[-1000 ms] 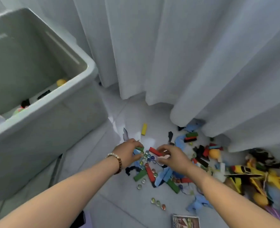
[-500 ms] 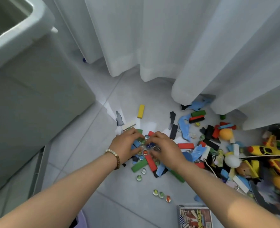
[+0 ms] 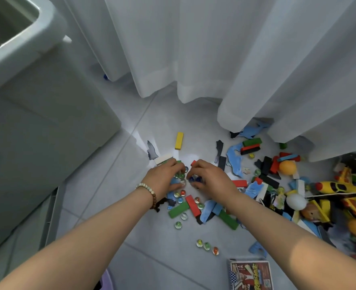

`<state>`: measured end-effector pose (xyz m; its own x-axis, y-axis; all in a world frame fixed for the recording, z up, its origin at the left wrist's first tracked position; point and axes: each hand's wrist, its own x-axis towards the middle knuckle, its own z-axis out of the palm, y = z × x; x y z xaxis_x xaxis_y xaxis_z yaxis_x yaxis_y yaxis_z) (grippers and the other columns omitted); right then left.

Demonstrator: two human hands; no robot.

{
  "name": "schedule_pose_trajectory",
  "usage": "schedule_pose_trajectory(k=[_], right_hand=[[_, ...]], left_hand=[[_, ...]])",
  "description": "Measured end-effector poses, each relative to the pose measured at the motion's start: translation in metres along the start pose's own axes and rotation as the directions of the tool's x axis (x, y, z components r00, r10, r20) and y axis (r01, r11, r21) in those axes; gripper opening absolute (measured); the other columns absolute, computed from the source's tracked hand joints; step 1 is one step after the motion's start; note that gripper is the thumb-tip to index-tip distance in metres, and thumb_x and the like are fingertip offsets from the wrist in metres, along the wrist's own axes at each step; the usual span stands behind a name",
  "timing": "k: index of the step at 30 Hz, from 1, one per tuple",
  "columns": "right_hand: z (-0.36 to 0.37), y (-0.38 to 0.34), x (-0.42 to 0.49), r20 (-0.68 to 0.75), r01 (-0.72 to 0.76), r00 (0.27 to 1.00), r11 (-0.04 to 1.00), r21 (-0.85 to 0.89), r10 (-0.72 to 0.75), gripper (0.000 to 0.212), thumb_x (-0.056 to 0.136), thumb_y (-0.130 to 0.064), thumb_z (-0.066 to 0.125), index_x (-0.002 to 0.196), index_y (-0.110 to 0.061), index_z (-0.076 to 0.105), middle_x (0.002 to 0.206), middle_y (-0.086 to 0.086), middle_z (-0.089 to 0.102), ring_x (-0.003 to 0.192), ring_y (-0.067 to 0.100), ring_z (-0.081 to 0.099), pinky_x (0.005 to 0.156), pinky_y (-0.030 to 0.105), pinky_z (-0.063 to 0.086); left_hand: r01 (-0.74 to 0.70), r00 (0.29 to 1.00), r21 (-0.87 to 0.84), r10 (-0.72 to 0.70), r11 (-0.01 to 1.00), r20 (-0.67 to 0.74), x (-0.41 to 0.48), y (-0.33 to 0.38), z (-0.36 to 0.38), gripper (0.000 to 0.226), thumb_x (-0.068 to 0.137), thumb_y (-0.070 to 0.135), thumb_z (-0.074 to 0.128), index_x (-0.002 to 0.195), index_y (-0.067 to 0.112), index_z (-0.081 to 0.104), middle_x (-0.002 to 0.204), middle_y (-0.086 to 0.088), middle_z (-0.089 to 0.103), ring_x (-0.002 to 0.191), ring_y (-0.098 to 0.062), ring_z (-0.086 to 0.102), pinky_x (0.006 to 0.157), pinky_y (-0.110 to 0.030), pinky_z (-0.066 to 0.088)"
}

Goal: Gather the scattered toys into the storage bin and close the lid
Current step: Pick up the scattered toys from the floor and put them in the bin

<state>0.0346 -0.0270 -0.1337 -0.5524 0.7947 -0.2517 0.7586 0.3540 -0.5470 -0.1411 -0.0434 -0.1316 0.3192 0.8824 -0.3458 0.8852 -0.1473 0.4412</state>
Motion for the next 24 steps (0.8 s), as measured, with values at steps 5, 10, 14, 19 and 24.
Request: schedule_pose_trajectory(k=[5,10,14,19,24], right_hand=[[-0.003,0.003,0.001,0.013,0.001,1.000,0.999,-0.042,0.000,0.022,0.088,-0.018,0.060,0.108,-0.016,0.066,0.117,0.003,0.055,0.101,0.022,0.057,0.080,0.032,0.048],[-0.004,0.005,0.003,0.023,0.005,1.000,0.997,-0.083,-0.003,0.022,0.089,-0.018,0.058,0.110,-0.015,0.065,0.116,0.004,0.055,0.099,0.024,0.057,0.079,0.031,0.046],[-0.005,0.005,0.003,-0.009,-0.013,1.000,0.995,-0.096,0.012,0.023,0.090,-0.017,0.057,0.111,-0.015,0.064,0.122,0.004,0.054,0.100,0.025,0.058,0.078,0.029,0.046],[-0.001,0.007,0.003,-0.081,-0.038,0.996,0.999,-0.033,0.035,0.020,0.089,-0.019,0.059,0.107,-0.014,0.068,0.118,0.004,0.057,0.094,0.023,0.060,0.075,0.026,0.044],[-0.011,-0.003,0.004,-0.255,-0.128,0.941,0.931,0.342,0.223,0.015,0.081,-0.014,0.071,0.096,-0.015,0.070,0.099,-0.001,0.059,0.080,0.011,0.059,0.076,0.022,0.052]], left_hand=[[-0.004,0.999,0.015,0.005,1.000,-0.054,0.003,0.001,0.001,0.030,0.088,0.036,0.059,0.114,0.022,0.053,0.113,0.003,0.052,0.100,-0.014,0.053,0.067,-0.021,0.033],[-0.012,0.999,0.024,0.013,1.000,-0.037,0.008,0.000,0.004,0.025,0.090,0.029,0.057,0.112,0.018,0.056,0.112,-0.001,0.053,0.101,-0.017,0.054,0.072,-0.026,0.043],[0.002,0.999,-0.035,-0.003,0.999,-0.034,0.010,-0.001,0.004,0.026,0.092,0.023,0.055,0.117,0.017,0.056,0.117,-0.001,0.054,0.105,-0.017,0.054,0.081,-0.027,0.046],[0.082,0.981,-0.371,-0.140,0.925,-0.133,0.003,0.001,0.006,0.020,0.091,0.022,0.057,0.110,0.016,0.059,0.100,0.003,0.056,0.087,-0.010,0.054,0.078,-0.020,0.046],[0.220,0.853,-0.960,-0.511,0.172,0.104,0.007,0.021,-0.006,0.014,0.096,0.012,0.046,0.102,0.004,0.056,0.087,-0.006,0.059,0.072,-0.010,0.057,0.063,-0.014,0.054]])
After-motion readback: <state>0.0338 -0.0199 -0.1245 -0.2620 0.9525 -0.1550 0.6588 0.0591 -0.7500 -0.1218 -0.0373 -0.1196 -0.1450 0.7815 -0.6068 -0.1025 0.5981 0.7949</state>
